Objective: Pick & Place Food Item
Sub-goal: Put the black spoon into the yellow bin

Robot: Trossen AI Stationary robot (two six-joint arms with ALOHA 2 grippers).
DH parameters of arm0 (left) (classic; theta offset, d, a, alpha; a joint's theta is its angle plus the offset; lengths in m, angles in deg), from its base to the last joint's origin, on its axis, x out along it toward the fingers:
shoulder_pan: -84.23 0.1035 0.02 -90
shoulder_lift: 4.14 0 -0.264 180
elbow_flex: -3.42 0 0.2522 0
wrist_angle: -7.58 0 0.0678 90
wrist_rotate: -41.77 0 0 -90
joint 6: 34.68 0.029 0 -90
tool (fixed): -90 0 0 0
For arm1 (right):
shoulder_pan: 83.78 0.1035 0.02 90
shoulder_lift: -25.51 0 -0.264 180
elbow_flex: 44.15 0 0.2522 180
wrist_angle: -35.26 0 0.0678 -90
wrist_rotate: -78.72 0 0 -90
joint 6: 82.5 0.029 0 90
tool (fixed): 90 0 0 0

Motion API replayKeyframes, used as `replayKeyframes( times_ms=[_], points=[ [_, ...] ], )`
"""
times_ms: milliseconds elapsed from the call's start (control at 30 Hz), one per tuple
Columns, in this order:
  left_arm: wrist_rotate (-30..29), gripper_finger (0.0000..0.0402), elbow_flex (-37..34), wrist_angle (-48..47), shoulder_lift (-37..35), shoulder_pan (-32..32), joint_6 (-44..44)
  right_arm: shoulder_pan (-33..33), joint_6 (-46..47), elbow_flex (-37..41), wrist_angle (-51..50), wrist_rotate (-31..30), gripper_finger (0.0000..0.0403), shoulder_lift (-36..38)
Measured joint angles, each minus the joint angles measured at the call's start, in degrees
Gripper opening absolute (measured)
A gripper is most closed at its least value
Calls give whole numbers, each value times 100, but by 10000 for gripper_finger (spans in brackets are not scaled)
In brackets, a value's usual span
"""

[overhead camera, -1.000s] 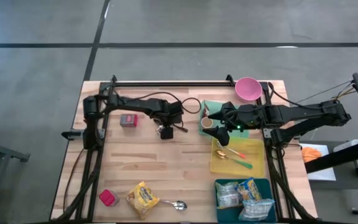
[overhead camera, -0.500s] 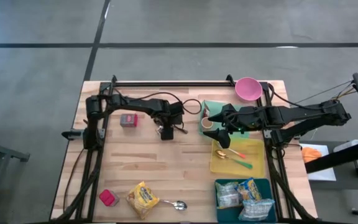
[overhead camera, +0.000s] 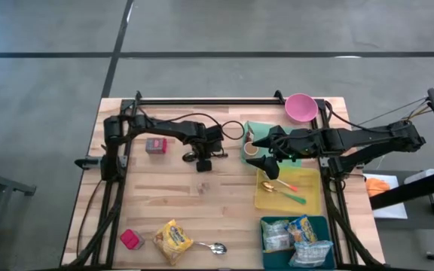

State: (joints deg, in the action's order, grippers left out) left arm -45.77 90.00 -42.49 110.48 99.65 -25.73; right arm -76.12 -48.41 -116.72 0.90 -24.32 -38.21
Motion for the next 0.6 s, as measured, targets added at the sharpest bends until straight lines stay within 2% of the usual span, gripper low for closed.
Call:
replayKeyframes(
  times_ms=[100,200,500,600],
  points=[
    [-131,10,-18,48,-148,5,-7,0,0,0,-5,-4,383,0],
    [-13,10,-18,2,-381,22,-181,0,-19,0,-17,-2,383,-9],
    [1256,10,24,30,-831,-140,-1616,-2,-105,0,-277,0,383,-11],
    [1596,10,24,66,-870,-380,-1695,0,-84,0,-308,2,383,-11]
  ],
)
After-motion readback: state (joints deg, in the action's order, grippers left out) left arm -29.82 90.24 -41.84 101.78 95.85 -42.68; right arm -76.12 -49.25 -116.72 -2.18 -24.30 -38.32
